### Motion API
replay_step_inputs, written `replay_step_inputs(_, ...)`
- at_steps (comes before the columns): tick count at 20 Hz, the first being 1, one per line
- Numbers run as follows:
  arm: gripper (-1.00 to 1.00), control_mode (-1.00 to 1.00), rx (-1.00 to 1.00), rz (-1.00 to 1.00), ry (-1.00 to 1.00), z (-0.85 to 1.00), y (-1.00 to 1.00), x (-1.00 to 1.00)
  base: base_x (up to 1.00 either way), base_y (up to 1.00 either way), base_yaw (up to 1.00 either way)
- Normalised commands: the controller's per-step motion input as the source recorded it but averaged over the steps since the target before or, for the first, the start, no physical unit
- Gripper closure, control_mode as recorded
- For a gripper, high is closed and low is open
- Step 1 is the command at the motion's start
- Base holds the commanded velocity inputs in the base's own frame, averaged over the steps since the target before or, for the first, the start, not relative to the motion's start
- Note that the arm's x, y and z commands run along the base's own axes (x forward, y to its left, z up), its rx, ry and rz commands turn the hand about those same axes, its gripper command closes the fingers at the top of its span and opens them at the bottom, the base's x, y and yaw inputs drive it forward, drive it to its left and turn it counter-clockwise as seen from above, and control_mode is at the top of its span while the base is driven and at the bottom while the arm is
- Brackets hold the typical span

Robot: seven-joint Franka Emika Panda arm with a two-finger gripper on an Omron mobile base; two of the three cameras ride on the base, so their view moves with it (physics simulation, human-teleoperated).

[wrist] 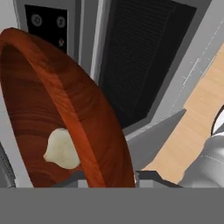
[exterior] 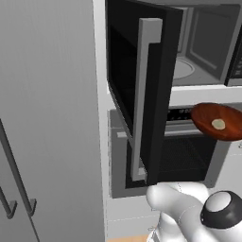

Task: Pick the garlic from the sink and place it in the bowl. Then pick the bowl and place it in the microwave. Then close the microwave door and press the start button.

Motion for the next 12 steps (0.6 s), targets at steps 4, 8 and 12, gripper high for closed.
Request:
replay_step_inputs(4, 1.0, -1.0, 0.08, 0.0, -0.03, 0.72, 0.18, 0.03, 0.0, 0.0, 0.0)
replay_step_inputs(8, 1.0, -1.0, 0.05, 0.0, -0.03, 0.54, 0.39, 0.34, 0.0, 0.0, 0.0)
replay_step_inputs(12, 1.0, -1.0, 0.0, -0.01, -0.05, 0.37, 0.53, 0.58, 0.0, 0.0, 0.0)
